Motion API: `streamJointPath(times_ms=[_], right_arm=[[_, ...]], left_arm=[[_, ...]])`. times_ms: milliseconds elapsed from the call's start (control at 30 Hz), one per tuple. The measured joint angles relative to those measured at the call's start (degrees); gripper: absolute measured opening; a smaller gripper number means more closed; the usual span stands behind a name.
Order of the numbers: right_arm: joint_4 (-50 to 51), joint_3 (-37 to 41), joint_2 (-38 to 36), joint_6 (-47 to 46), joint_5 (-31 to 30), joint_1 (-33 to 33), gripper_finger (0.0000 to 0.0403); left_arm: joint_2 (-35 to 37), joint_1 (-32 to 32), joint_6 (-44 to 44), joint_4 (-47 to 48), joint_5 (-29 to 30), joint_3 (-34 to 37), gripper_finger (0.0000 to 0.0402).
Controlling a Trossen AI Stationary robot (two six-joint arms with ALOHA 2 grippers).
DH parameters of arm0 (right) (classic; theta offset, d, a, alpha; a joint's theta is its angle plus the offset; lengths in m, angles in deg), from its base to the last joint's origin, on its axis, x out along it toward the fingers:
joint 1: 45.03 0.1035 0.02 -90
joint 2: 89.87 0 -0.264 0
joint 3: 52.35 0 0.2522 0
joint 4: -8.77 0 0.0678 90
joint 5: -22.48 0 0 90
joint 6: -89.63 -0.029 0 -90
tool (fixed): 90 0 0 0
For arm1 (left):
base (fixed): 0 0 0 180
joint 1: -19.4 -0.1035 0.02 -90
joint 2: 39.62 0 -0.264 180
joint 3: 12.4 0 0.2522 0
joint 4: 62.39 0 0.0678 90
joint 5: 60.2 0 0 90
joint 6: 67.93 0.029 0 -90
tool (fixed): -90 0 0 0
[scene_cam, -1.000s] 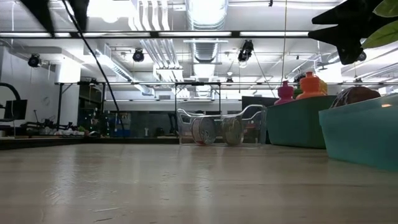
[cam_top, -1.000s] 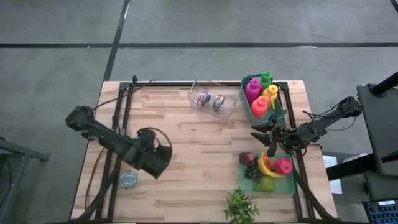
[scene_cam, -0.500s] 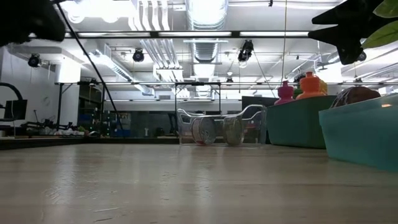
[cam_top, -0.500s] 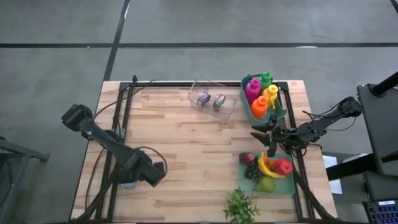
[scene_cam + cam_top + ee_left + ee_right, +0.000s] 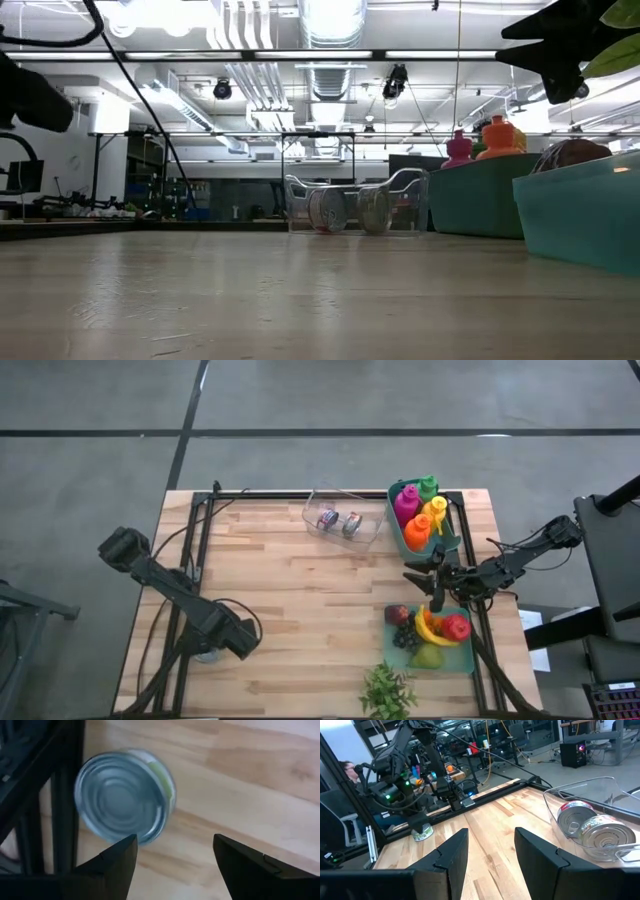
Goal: Pick & Place Food Item
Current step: Put the green tuna can into the transparent bin
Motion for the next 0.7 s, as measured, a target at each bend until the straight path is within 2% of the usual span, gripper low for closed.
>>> streamJointPath(times_ms=[233,467,700], right_arm=[[0.01,0.00,0.00,0.00,0.01,0.00,0.0157],[0.00,0.00,0.00,-0.01,0.00,-0.01,0.0157],[-0.01,0.00,-0.01,0.00,0.00,0.00,0.0157]], left_arm=[[0.34,-0.41,0.83,-8.35,1.90,5.74,0.0265],[1.56,-2.05,0.95,-13.55,0.58,9.04,0.0265],[3.81,-5.74,7.49,-14.26,6.49,9.12,0.0265]])
